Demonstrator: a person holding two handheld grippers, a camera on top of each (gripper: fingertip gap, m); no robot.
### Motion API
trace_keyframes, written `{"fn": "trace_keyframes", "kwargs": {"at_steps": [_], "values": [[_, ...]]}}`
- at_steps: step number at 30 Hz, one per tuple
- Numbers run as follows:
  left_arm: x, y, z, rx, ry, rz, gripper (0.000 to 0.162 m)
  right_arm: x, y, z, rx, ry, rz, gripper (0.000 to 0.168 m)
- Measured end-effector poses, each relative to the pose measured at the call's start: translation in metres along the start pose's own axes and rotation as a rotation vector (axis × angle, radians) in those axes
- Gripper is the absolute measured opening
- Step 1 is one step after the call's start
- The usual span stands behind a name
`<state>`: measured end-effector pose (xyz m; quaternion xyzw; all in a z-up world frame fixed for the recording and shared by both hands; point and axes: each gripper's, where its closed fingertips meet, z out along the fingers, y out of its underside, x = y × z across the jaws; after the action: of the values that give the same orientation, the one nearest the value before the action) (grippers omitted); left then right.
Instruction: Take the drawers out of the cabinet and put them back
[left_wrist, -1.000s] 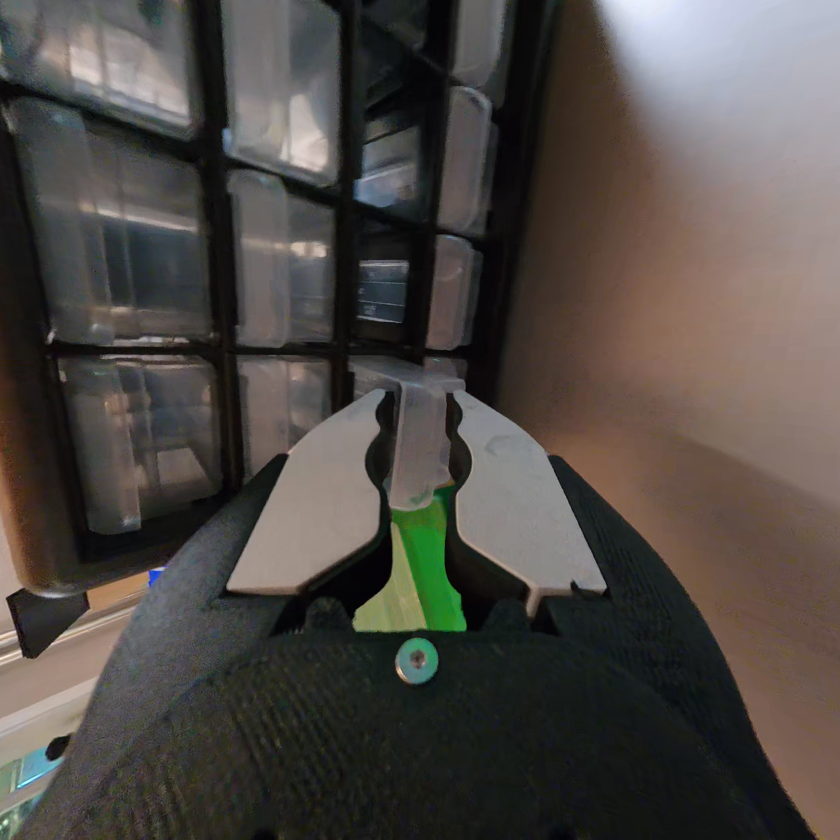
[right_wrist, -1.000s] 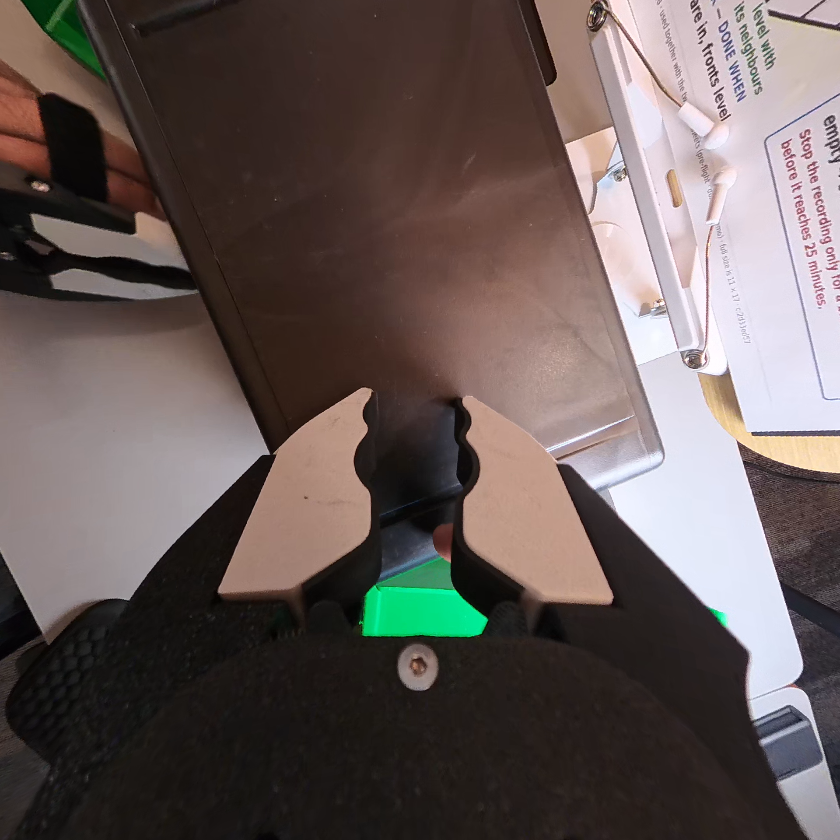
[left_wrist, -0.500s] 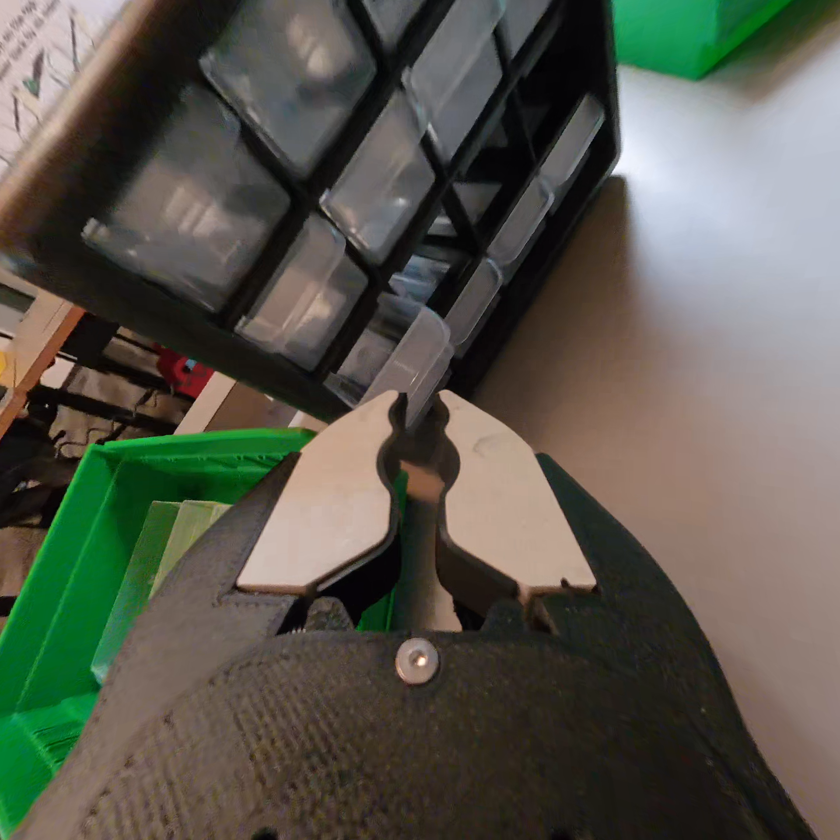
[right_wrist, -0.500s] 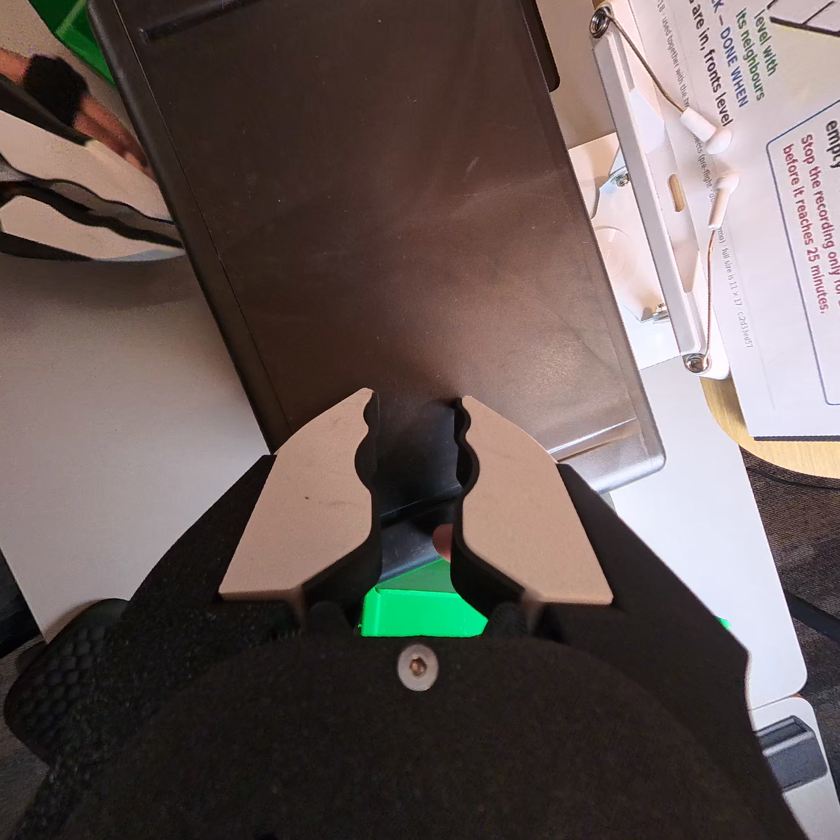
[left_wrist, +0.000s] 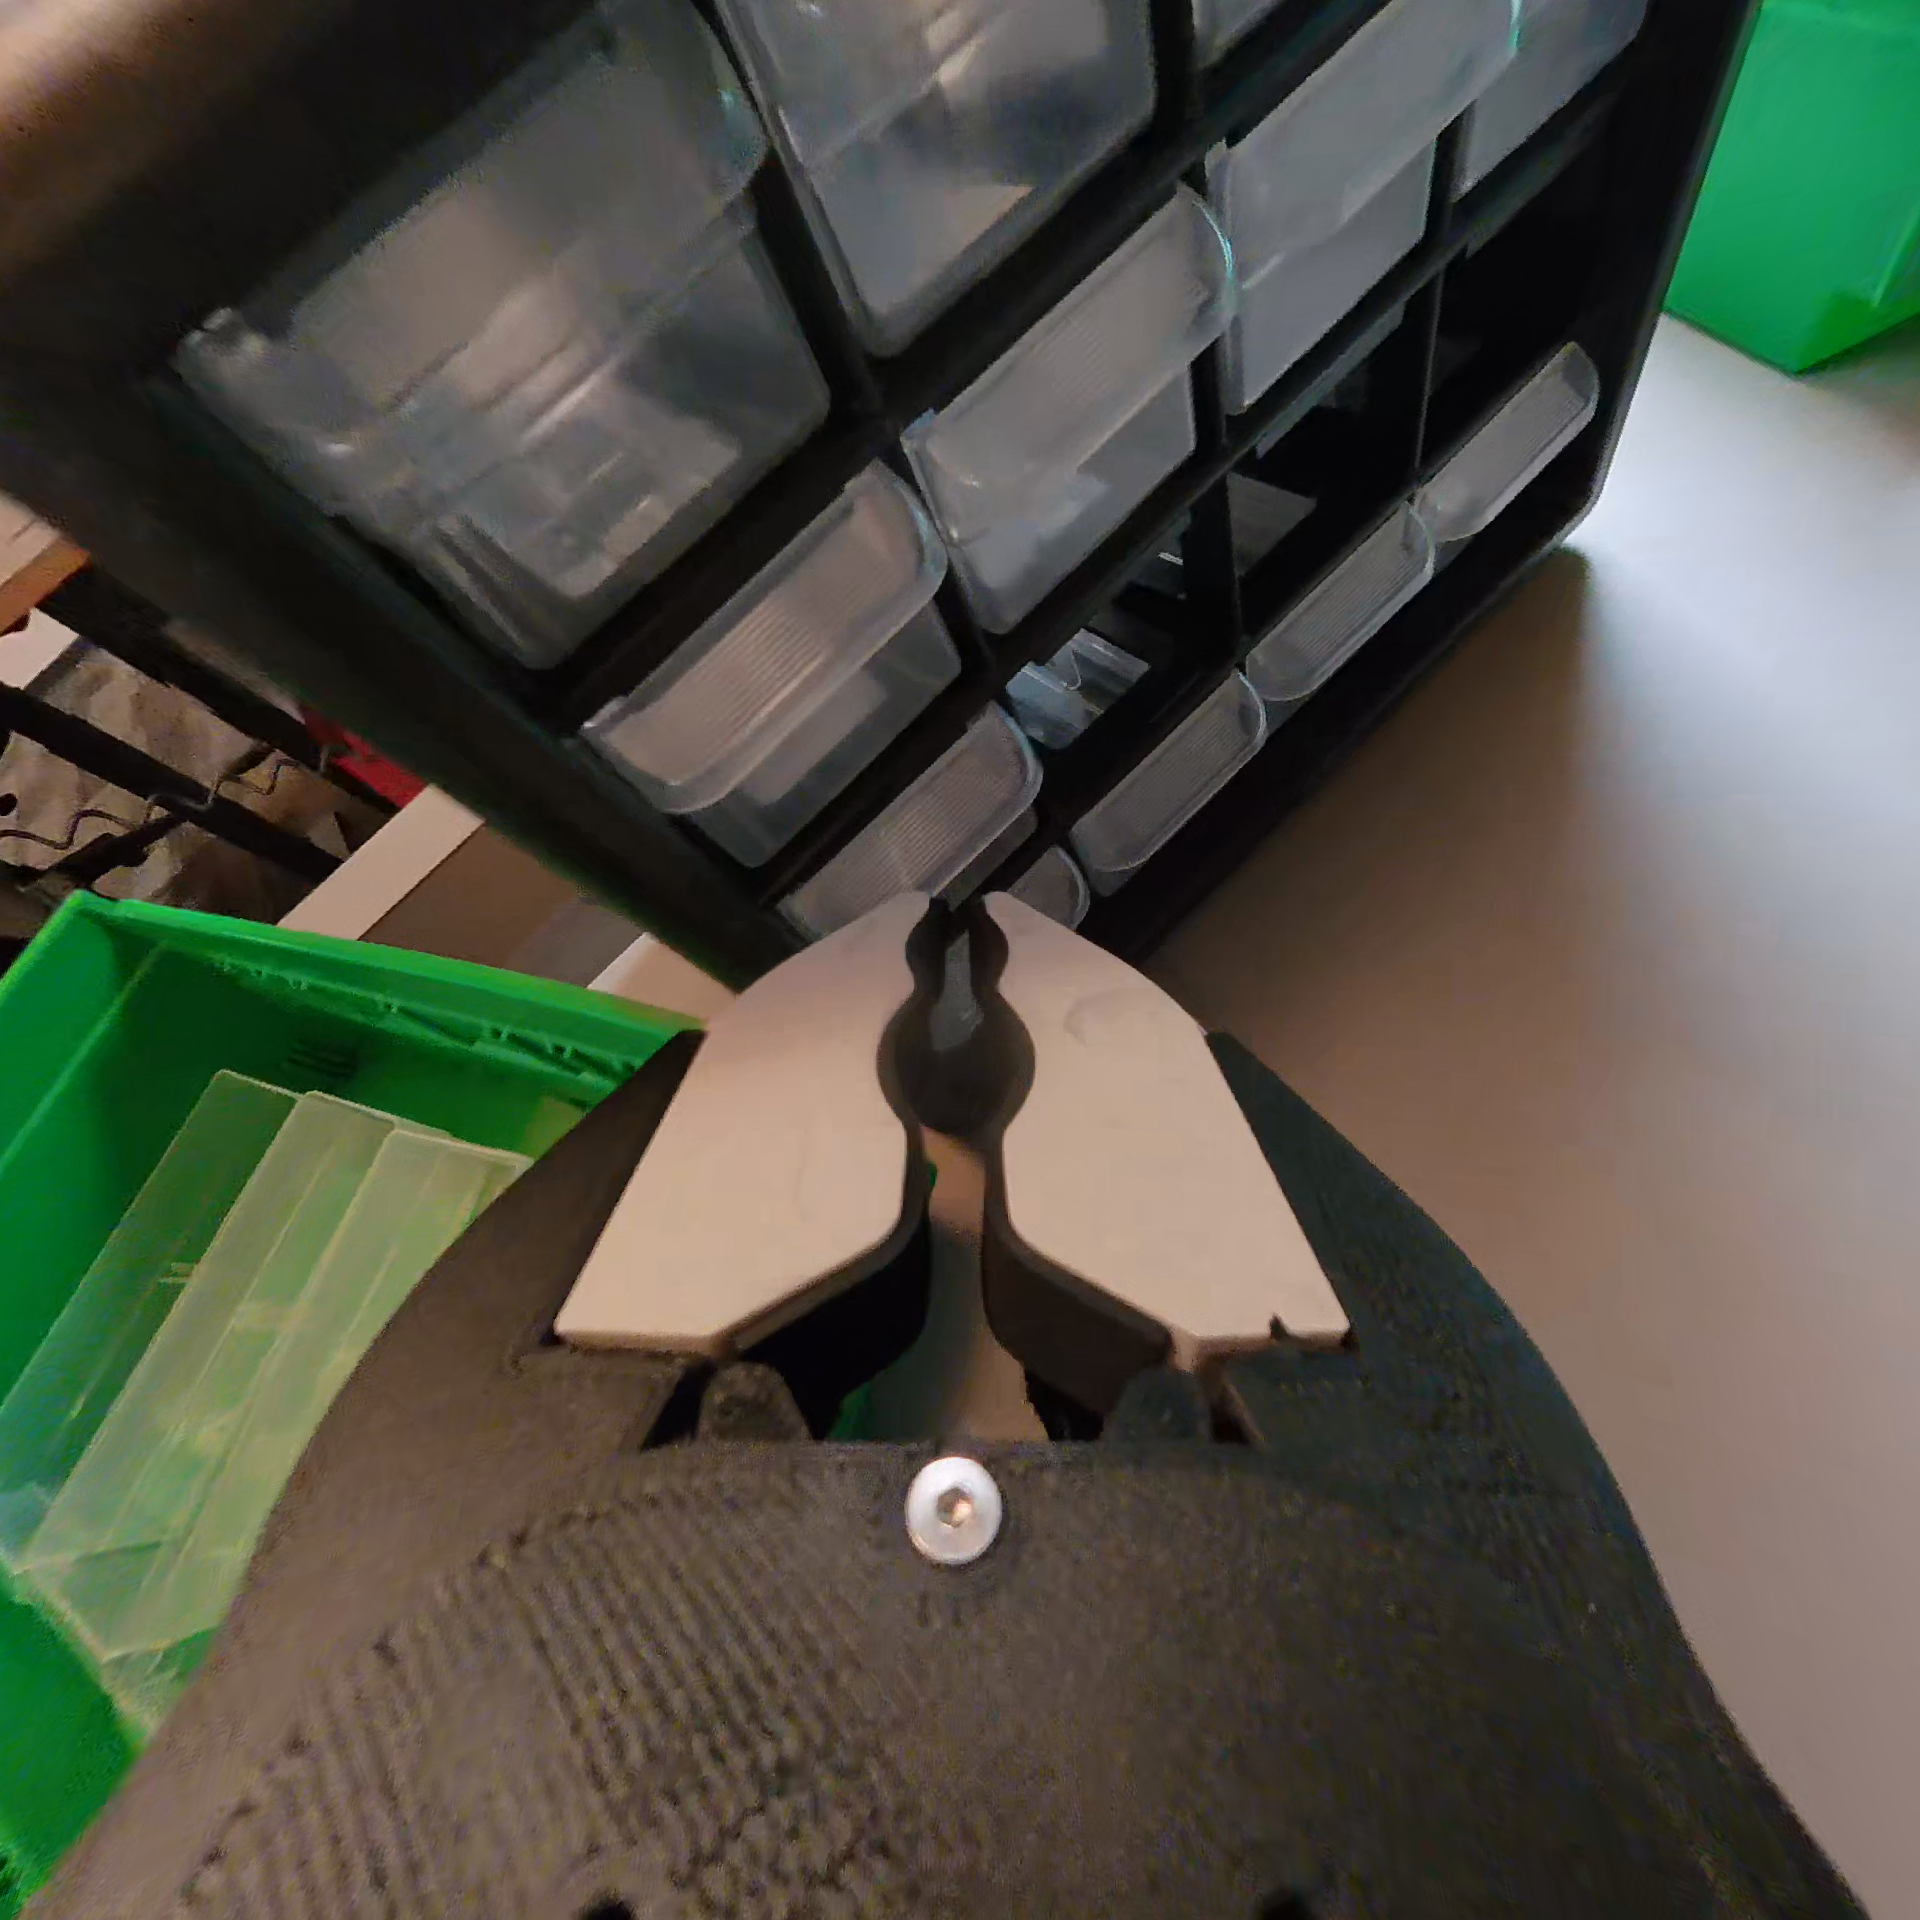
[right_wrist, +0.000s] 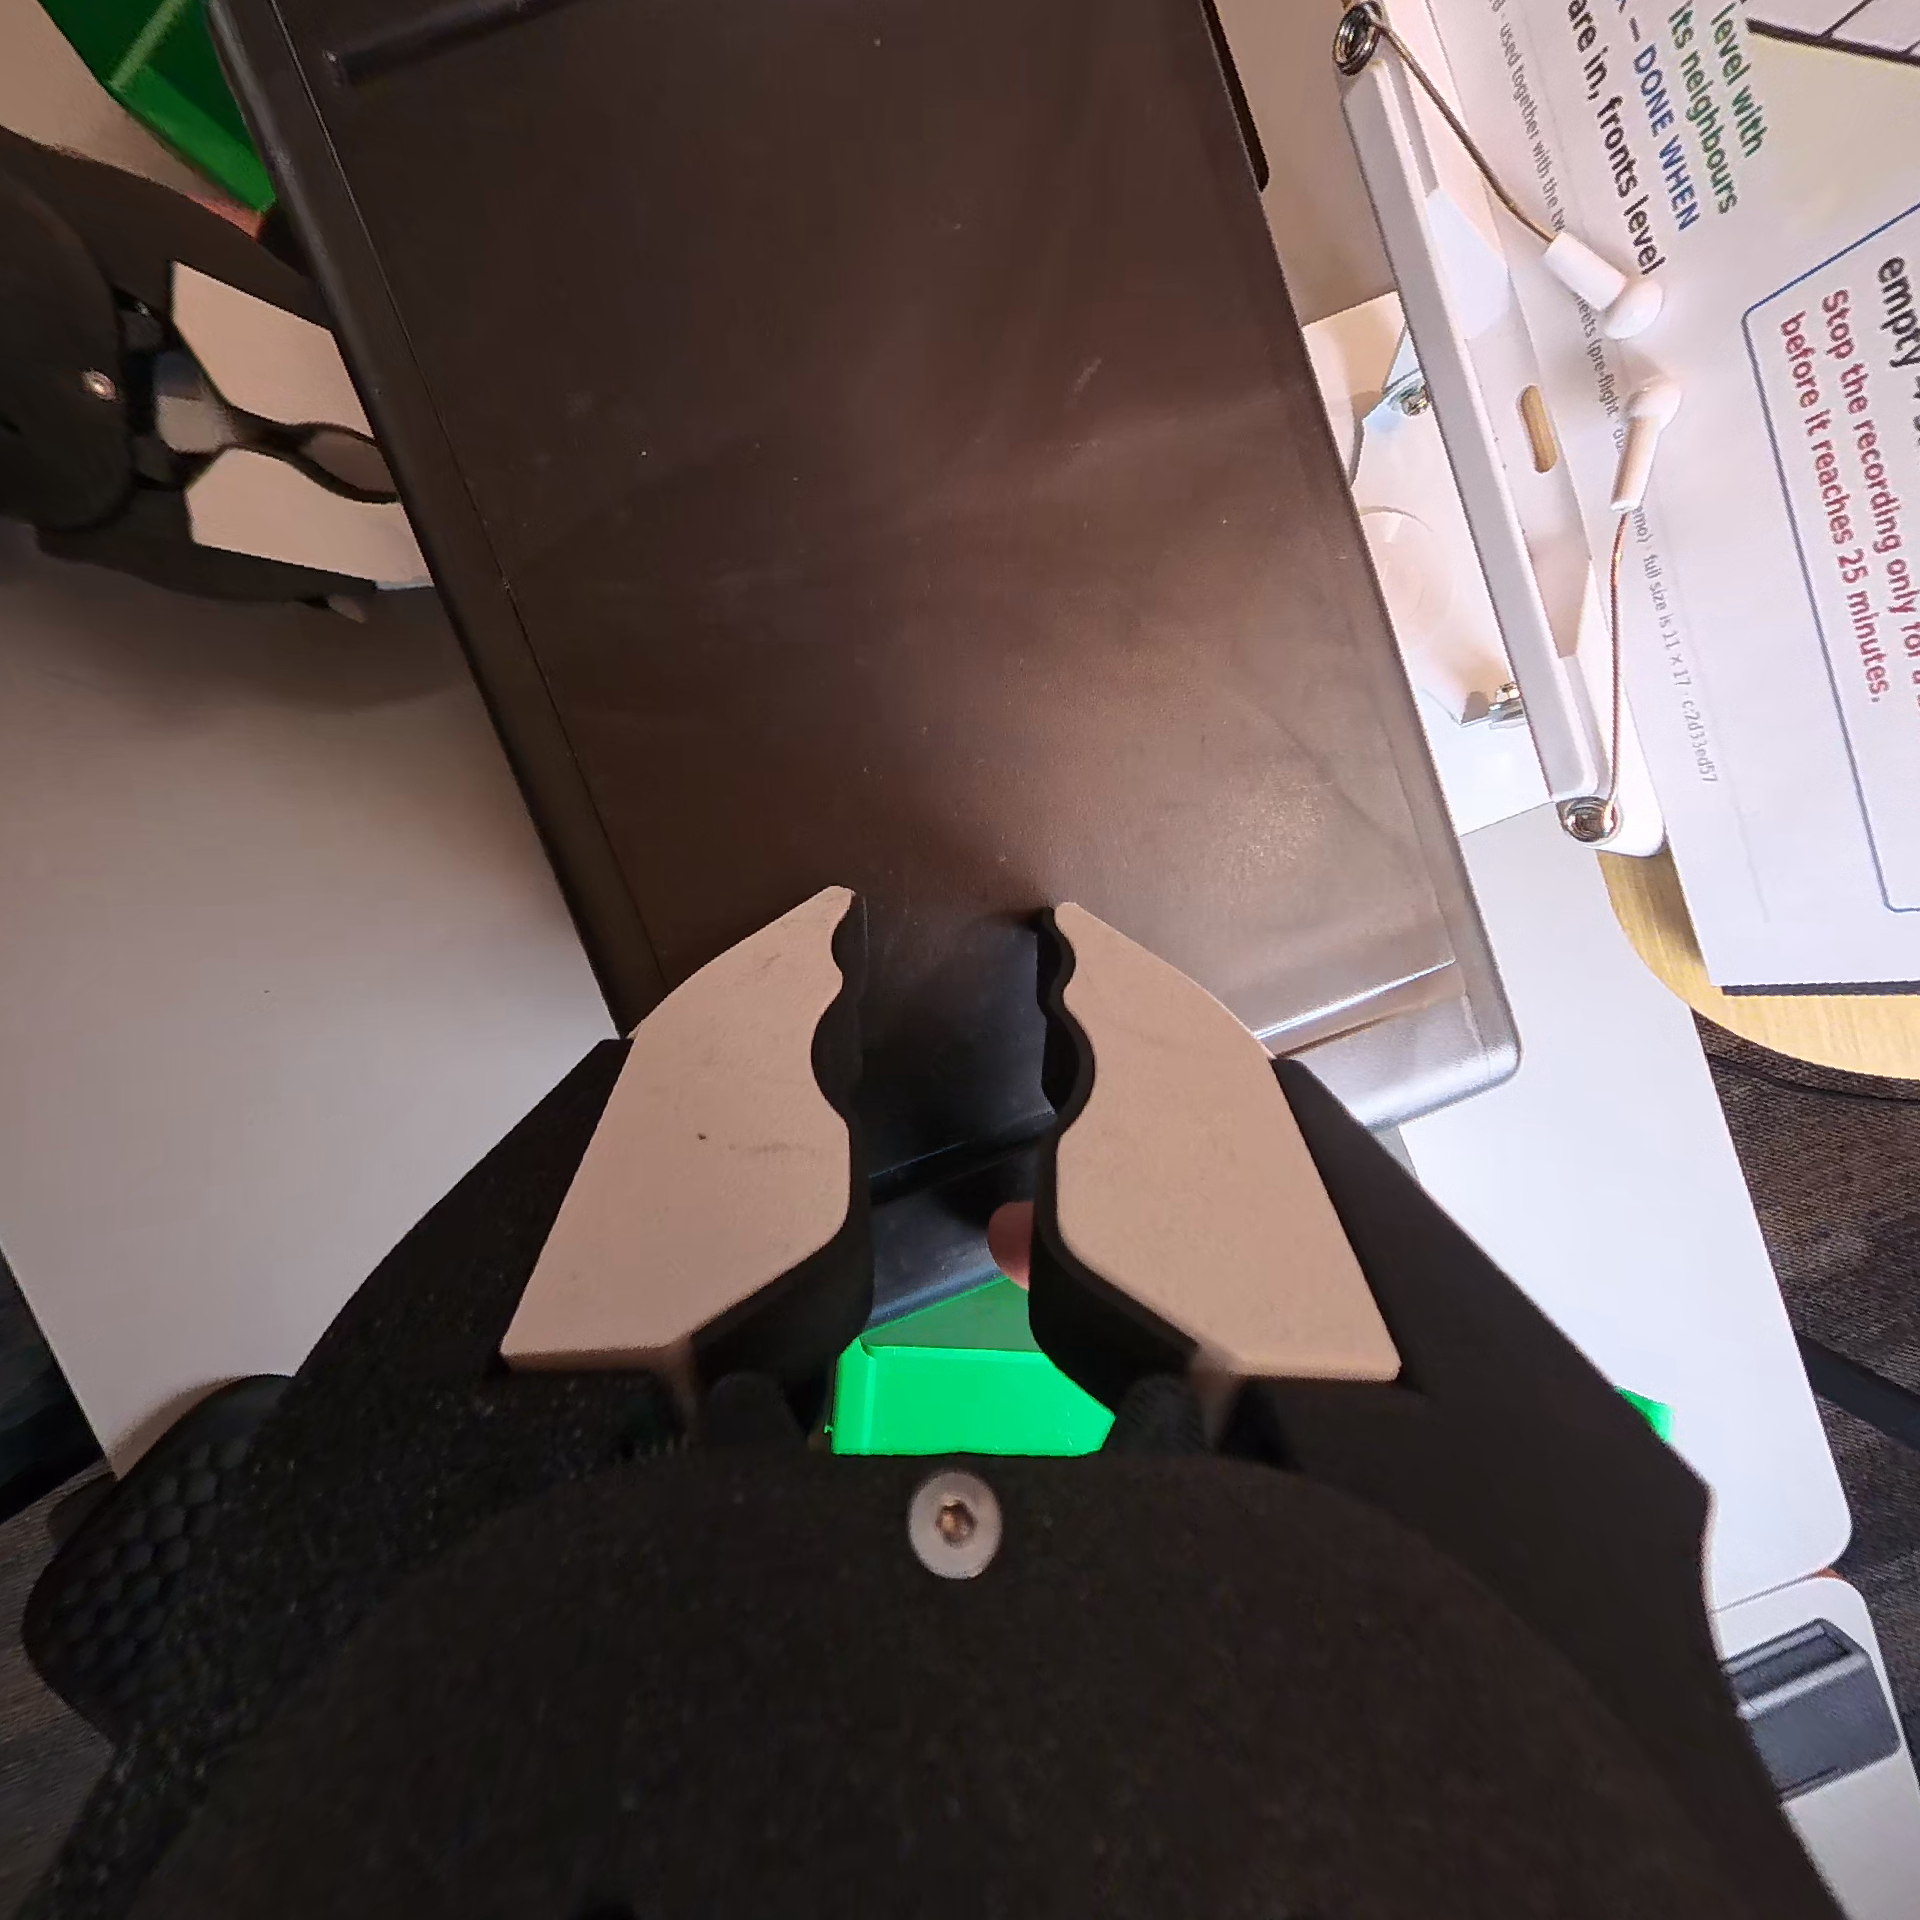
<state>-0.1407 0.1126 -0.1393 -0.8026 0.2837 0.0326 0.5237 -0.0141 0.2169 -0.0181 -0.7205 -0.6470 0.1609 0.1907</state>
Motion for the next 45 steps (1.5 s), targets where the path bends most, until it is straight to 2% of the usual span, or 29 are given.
{"fn": "trace_keyframes", "kwargs": {"at_steps": [3,6,10,14,17,23,28,31,35,39,45], "values": [[-0.012,-0.004,-0.023,0.020,0.023,-0.001,0.009,0.000,0.000,0.000,0.006,0.002,-0.002,0.031],[-0.051,0.000,-0.051,-0.027,-0.003,0.024,0.020,0.000,0.000,0.000,0.012,-0.001,-0.006,0.031],[-0.111,0.038,-0.076,-0.272,0.012,0.109,0.030,0.000,0.000,0.000,0.014,-0.005,-0.010,0.031],[-0.151,0.094,-0.086,-0.600,0.077,0.307,0.032,0.000,0.000,0.000,0.016,-0.007,-0.009,0.031],[-0.157,0.127,-0.089,-0.795,0.196,0.501,0.032,0.000,0.000,0.000,0.018,-0.005,-0.004,0.031],[-0.170,0.167,-0.087,-1.133,0.370,0.775,0.035,0.000,0.000,0.000,-0.001,-0.005,0.001,0.031],[-0.171,0.186,-0.082,-1.289,0.489,0.951,0.039,0.000,0.000,0.000,-0.012,-0.007,0.000,0.031],[-0.172,0.197,-0.080,-1.333,0.527,1.019,0.036,0.000,0.000,0.000,-0.010,-0.011,-0.002,0.031],[-0.172,0.202,-0.080,-1.313,0.538,1.041,0.029,0.000,0.000,0.000,-0.007,-0.013,-0.009,0.031],[-0.143,0.186,-0.086,-1.214,0.574,0.902,0.023,0.000,0.000,0.000,0.000,-0.019,-0.016,0.031],[-0.083,0.132,-0.085,-0.963,0.653,0.549,0.018,0.000,0.000,0.000,0.019,-0.024,-0.018,0.031]]}}
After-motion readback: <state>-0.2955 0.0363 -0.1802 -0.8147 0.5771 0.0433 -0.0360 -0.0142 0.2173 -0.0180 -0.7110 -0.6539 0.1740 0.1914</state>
